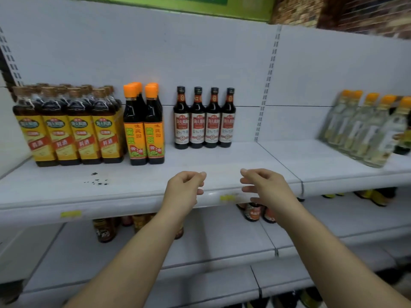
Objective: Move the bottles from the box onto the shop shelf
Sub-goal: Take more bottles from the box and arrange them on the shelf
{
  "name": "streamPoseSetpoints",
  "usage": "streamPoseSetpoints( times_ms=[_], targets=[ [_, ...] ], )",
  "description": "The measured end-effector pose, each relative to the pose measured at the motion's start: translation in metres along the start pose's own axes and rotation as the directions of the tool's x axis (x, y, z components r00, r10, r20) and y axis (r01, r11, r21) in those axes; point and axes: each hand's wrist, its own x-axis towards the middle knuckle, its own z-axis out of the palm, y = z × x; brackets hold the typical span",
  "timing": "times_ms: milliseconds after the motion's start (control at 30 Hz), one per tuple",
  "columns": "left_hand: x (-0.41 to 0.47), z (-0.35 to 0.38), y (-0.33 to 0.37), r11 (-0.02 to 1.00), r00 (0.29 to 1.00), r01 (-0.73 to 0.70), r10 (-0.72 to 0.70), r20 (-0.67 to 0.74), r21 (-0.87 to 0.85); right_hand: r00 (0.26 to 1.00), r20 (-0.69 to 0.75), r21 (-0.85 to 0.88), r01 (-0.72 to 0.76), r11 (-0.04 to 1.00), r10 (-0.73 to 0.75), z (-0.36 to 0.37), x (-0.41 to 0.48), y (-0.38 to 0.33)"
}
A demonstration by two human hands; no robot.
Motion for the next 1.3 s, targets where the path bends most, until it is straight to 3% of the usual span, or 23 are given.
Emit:
streamPoseSetpoints(
  times_ms=[300, 700, 1067, 1300],
  targets=[
    [-0.027, 0.069, -0.016, 1.0, 0.979, 0.013, -0.013, 0.202, -0.001, 0.983, -0.178, -0.041, -0.061, 0.997, 0.053, -0.071, -0.037, 0.022],
    [-0.08, 0.241, -0.059, 0.991, 0.88, 0.029, -0.088, 0.466, 0.133, 0.913, -0.359, -0.014, -0.212, 0.977, 0.193, -0.234, -0.081, 0.107],
    [-0.149, 0.443, -0.146, 0.944, 0.841, 0.14, -0.273, 0.467, 0.3, 0.855, -0.34, 0.071, -0.392, 0.917, 0.391, -0.409, -0.091, 0.257],
    [-0.176, 0.518, -0.25, 0.854, 0.755, 0.208, -0.45, 0.477, 0.476, 0.724, -0.325, 0.165, -0.59, 0.79, 0.608, -0.463, -0.107, 0.385]
  ],
)
